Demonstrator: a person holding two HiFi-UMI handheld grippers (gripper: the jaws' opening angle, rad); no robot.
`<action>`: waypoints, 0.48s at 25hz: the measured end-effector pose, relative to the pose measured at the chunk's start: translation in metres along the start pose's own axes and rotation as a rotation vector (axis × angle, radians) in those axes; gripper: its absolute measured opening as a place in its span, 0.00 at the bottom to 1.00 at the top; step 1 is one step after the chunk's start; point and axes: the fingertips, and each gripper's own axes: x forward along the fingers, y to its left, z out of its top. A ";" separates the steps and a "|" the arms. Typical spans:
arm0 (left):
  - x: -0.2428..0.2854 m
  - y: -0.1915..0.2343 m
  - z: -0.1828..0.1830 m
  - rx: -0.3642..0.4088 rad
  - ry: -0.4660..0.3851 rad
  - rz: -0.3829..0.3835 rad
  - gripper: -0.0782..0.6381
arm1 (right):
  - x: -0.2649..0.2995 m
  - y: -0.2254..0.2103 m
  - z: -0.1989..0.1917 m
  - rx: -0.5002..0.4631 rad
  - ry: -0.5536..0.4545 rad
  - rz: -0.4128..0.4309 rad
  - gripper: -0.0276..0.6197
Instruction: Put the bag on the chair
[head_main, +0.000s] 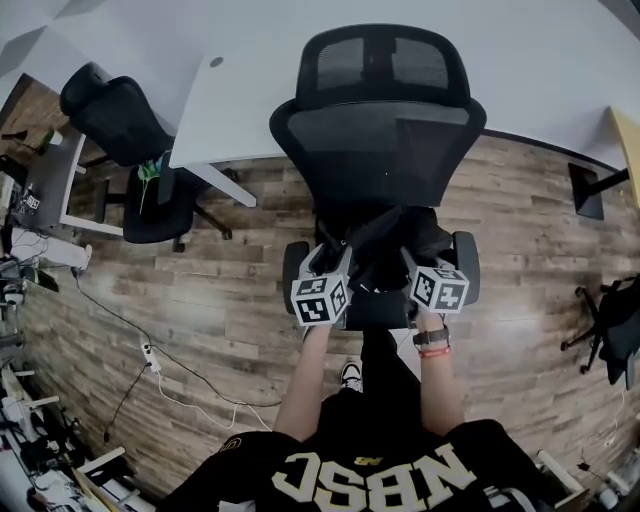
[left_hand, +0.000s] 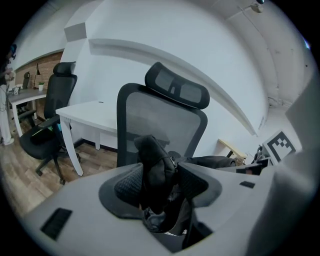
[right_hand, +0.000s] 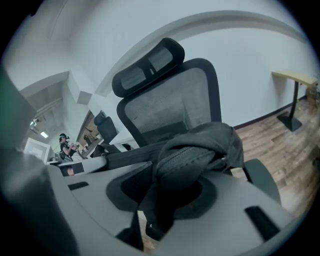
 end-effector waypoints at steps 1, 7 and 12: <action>0.006 0.002 -0.005 -0.006 0.014 0.007 0.41 | 0.006 -0.005 -0.002 0.008 0.010 -0.001 0.23; 0.037 0.018 -0.037 -0.049 0.087 0.046 0.42 | 0.042 -0.033 -0.019 0.028 0.079 -0.002 0.22; 0.064 0.034 -0.065 -0.066 0.155 0.072 0.42 | 0.071 -0.055 -0.041 0.039 0.143 -0.012 0.22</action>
